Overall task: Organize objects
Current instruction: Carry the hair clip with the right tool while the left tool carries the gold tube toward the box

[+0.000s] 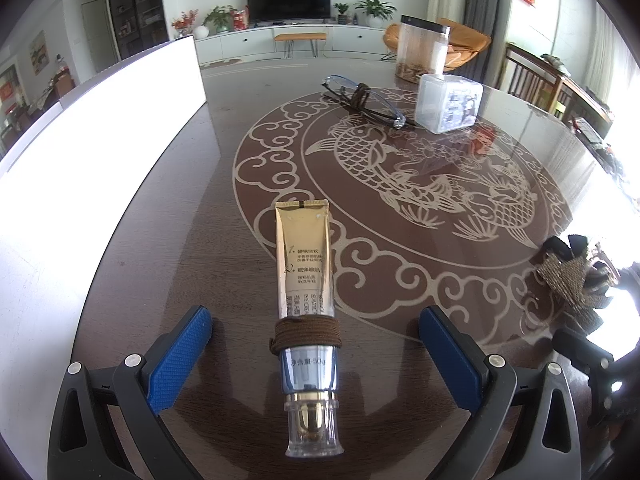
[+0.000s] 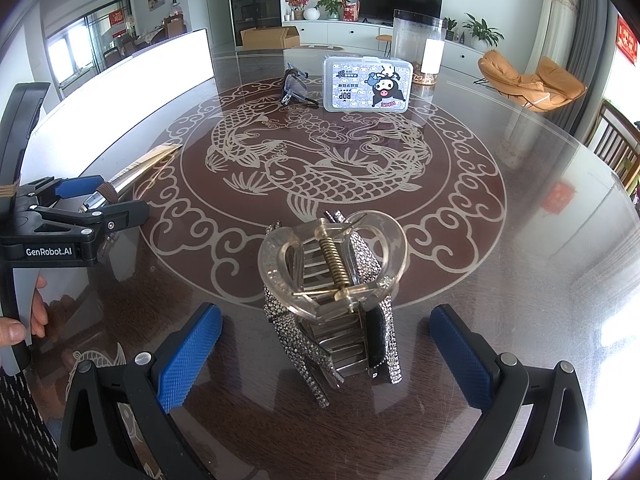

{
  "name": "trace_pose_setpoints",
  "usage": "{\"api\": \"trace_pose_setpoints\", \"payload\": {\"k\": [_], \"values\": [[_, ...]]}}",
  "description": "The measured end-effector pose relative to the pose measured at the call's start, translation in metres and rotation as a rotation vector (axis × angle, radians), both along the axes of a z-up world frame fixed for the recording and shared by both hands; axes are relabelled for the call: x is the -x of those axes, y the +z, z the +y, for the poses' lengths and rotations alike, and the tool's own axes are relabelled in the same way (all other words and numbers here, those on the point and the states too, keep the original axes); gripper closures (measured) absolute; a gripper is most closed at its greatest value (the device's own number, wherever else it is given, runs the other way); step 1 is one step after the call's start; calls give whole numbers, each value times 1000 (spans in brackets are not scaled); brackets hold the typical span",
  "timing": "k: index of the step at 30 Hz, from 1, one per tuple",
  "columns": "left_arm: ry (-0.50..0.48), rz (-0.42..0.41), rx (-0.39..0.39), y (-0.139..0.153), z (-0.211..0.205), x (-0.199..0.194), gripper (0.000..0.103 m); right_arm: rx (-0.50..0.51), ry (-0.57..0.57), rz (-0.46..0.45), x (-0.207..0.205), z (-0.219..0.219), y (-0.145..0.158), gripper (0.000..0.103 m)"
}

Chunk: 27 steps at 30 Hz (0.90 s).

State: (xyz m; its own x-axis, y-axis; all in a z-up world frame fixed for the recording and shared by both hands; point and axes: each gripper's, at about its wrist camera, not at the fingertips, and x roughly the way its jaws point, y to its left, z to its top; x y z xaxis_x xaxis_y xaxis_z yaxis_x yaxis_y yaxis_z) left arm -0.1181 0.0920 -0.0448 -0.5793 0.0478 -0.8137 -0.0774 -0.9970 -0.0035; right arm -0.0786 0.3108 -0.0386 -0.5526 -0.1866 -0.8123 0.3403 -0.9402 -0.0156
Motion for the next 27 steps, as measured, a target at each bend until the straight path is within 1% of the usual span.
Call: {"api": "trace_pose_setpoints", "payload": {"k": [6, 15, 18, 21, 22, 24, 27], "values": [[-44, -20, 4, 2, -1, -16, 0, 0, 0, 0, 0, 0, 0, 0], [-29, -45, 6, 3, -7, -32, 0, 0, 0, 0, 0, 0, 0, 0], [-30, -61, 8, 4, -11, -43, 0, 0, 0, 0, 0, 0, 0, 0], [-32, -57, 2, 4, -19, -56, 0, 0, 0, 0, 0, 0, 0, 0], [-21, -62, -6, 5, -22, -58, 0, 0, 0, 0, 0, 0, 0, 0], [2, -71, -63, 8, -33, -60, 0, 0, 0, 0, 0, 0, 0, 0], [24, -51, -199, 13, -51, -61, 0, 0, 0, 0, 0, 0, 0, 0]]}}
